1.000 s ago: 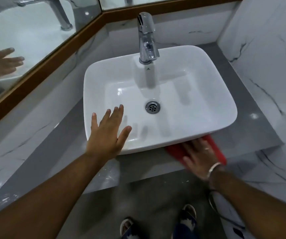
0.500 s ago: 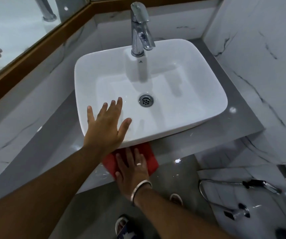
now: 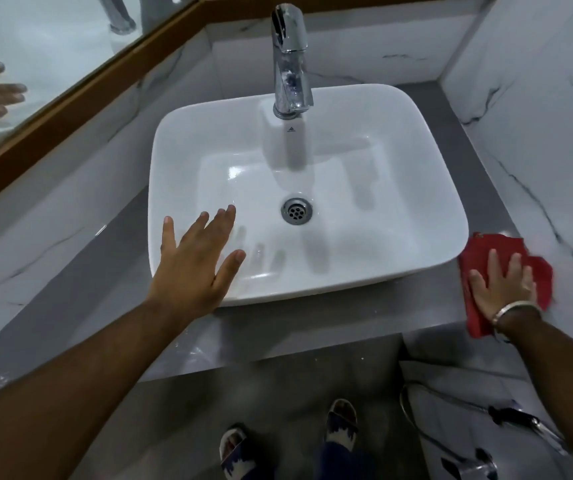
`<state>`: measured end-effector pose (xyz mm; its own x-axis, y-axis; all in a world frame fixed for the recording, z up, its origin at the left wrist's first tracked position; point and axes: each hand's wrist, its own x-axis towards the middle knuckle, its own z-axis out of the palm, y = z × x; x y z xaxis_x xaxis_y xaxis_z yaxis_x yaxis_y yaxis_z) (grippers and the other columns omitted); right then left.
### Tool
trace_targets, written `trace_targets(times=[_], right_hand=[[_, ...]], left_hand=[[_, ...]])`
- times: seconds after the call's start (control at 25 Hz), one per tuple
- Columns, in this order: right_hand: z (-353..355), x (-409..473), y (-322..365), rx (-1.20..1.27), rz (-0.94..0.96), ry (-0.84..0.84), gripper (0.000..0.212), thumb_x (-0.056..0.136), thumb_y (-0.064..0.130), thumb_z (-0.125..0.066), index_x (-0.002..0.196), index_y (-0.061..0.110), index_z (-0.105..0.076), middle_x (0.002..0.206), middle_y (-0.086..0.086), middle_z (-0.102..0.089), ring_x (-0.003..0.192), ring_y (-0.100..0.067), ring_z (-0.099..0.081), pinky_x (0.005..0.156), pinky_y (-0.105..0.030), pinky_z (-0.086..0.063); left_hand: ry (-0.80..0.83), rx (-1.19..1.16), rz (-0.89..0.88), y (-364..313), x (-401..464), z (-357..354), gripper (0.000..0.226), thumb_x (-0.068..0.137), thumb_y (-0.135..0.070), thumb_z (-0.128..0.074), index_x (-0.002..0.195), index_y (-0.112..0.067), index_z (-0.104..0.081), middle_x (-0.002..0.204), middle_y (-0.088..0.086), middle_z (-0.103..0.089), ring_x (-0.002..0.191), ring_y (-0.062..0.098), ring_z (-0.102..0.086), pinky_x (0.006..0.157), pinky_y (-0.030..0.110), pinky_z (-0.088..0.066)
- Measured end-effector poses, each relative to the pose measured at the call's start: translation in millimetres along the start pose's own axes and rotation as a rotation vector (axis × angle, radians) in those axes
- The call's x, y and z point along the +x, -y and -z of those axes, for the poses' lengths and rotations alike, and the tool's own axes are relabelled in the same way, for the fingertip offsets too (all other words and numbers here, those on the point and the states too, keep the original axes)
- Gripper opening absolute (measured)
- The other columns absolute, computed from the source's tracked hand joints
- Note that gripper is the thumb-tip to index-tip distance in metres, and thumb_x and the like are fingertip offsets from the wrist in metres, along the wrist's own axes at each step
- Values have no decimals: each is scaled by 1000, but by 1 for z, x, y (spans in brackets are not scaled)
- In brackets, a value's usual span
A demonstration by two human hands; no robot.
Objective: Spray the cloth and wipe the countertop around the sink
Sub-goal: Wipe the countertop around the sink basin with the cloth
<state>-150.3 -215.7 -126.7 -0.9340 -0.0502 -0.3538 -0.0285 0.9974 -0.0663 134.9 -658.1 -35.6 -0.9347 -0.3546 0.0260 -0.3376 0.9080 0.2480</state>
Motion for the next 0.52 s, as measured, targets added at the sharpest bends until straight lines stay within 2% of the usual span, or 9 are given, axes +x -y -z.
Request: trace_targets(times=[0.12,0.2,0.32,0.4,0.52], right_hand=[[-32,-46,51,16,-12,-185,66,92,44,-35,150,14,-29,158,-28,-20,141,-52,-20,113,-61,-20],[-60,-102,105,-32,150,-140,62,93,41,-46,147,13,-36,158,-26,-23,141,-50,-21,113,-57,-22],[-95,-194,191,-55,424,-50,64,87,43,-50,144,13,-44,151,-29,-36,139,-51,-28,111,-59,-27],[-117,-243,239,-39,605,0,67,88,44,-46,148,16,-36,154,-27,-31,141,-51,-24,113,-61,-22],[-141,-286,295,-121,739,96,69,96,46,-31,154,21,-4,163,-19,-4,148,-44,-3,118,-57,-6]], left_hand=[[4,13,11,1,0,-1,68,101,-65,-15,159,-28,-15,164,-4,-25,151,26,-25,120,59,9],[6,29,18,0,-1,-2,68,101,-63,-15,159,-27,-15,164,-3,-25,151,25,-23,120,59,9],[-21,20,-1,0,-2,-1,66,102,-58,-22,159,-24,-18,164,-2,-26,151,24,-22,120,61,8],[-46,-9,-35,-3,-1,3,65,103,-56,-26,158,-23,-20,163,-1,-31,151,25,-25,120,62,6],[-54,-26,-49,-6,-6,12,66,101,-57,-21,158,-22,-20,161,3,-35,150,28,-26,119,65,2]])
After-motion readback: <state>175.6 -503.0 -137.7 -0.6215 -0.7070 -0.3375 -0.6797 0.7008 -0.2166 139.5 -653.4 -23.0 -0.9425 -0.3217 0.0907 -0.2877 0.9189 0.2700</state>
